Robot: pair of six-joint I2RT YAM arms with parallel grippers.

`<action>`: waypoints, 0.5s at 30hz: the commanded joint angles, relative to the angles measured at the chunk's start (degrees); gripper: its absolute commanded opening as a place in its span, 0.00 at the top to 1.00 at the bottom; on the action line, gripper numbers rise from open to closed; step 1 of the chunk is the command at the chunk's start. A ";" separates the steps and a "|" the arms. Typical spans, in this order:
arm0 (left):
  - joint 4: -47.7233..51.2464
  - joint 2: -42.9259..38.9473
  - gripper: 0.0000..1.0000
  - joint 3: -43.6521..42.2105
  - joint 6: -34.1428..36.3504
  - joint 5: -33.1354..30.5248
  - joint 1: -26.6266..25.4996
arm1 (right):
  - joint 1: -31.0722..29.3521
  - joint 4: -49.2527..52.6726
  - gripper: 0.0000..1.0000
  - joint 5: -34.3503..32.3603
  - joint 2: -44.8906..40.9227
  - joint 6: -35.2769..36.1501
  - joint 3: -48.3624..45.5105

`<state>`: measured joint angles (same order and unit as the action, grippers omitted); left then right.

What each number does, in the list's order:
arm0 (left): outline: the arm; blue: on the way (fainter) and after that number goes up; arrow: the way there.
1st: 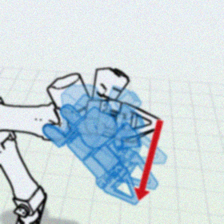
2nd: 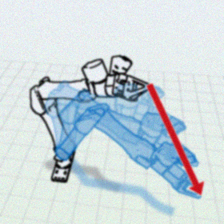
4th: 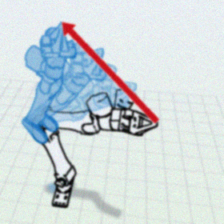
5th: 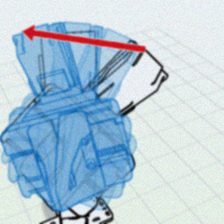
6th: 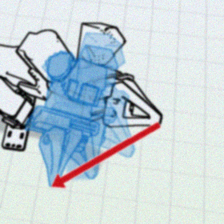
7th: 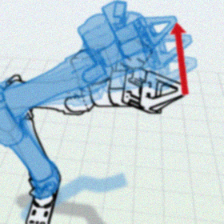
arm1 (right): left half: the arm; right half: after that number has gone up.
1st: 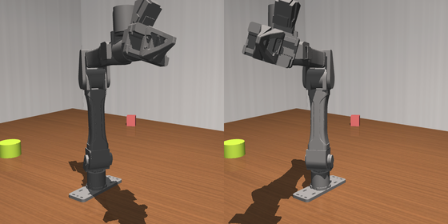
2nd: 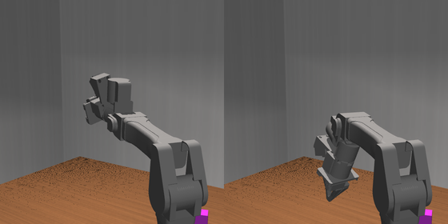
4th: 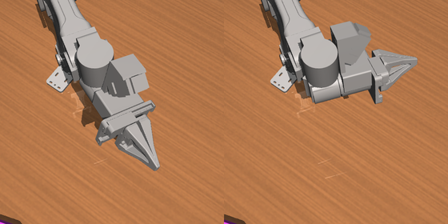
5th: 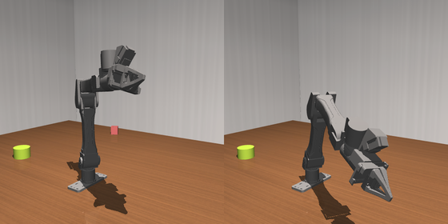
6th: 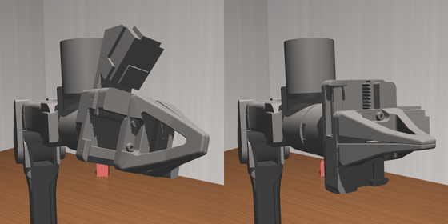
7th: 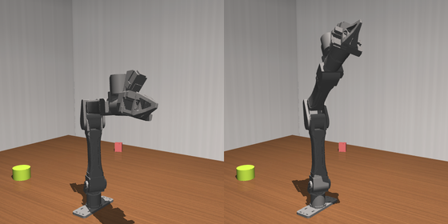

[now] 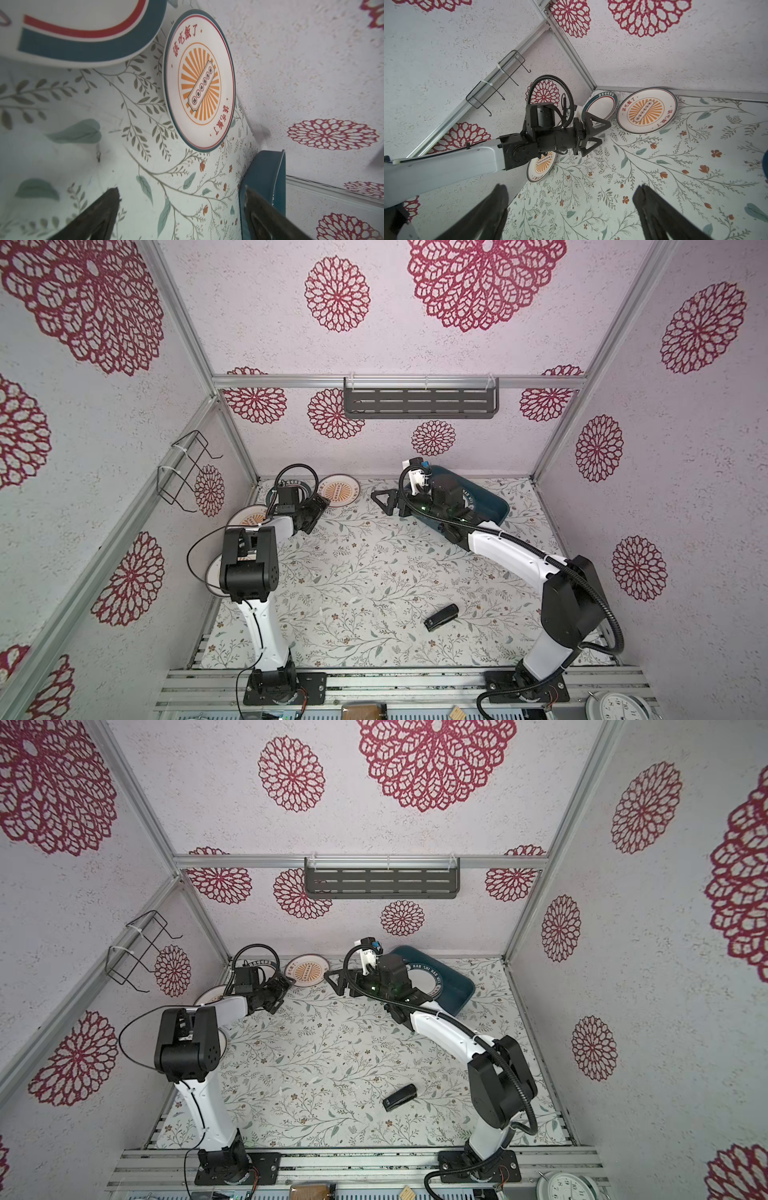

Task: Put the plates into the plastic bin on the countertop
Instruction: 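Grasp the orange-sunburst plate with the left gripper while the right draws back, then lift the orange-sunburst plate on edge with the left gripper toward the bin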

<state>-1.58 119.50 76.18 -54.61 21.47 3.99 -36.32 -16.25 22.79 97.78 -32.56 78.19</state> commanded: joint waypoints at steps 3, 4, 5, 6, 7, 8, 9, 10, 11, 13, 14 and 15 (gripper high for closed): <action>0.62 4.82 0.08 4.49 -2.06 1.60 1.06 | -0.81 -6.43 0.01 0.51 0.55 -1.86 0.87; 0.61 5.69 0.10 5.32 -2.11 1.64 1.09 | -0.99 -7.38 0.01 0.76 1.08 -2.51 0.85; 0.50 6.73 0.11 6.08 -2.31 1.85 1.17 | -1.19 -7.94 0.01 0.77 1.67 -3.02 0.83; 0.37 7.33 0.11 6.78 -2.58 1.90 1.19 | -1.30 -8.35 0.01 0.77 2.15 -3.33 0.98; 0.28 8.34 0.11 7.57 -2.76 1.92 1.20 | -1.39 -8.81 0.01 0.62 2.66 -3.77 1.01; 0.27 9.08 0.11 8.34 -2.86 1.93 1.18 | -1.47 -9.06 0.01 0.33 3.11 -4.19 1.14; 0.22 9.80 0.12 9.00 -3.15 1.97 1.19 | -1.48 -9.35 0.01 0.17 3.36 -4.49 1.25; 0.18 10.61 0.12 9.75 -3.28 2.18 1.14 | -1.48 -9.65 0.01 0.07 3.77 -4.93 1.23; 0.33 11.53 0.14 10.74 -3.30 2.27 1.09 | -1.51 -9.76 0.01 -0.07 4.06 -5.24 1.39; 0.98 13.47 0.18 13.01 -3.20 2.60 0.95 | -1.55 -9.69 0.01 -0.29 4.49 -5.56 1.53; 2.01 14.62 0.21 14.58 -2.84 2.53 0.77 | -1.57 -9.66 0.01 -0.38 4.66 -5.57 1.64; 3.17 15.43 0.21 15.83 -2.66 2.24 0.60 | -1.57 -9.38 0.01 -0.61 4.77 -5.63 1.70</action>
<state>-1.50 131.79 89.65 -57.52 23.79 4.86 -37.63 -22.50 22.72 103.28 -36.95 78.19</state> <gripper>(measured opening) 0.791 0.990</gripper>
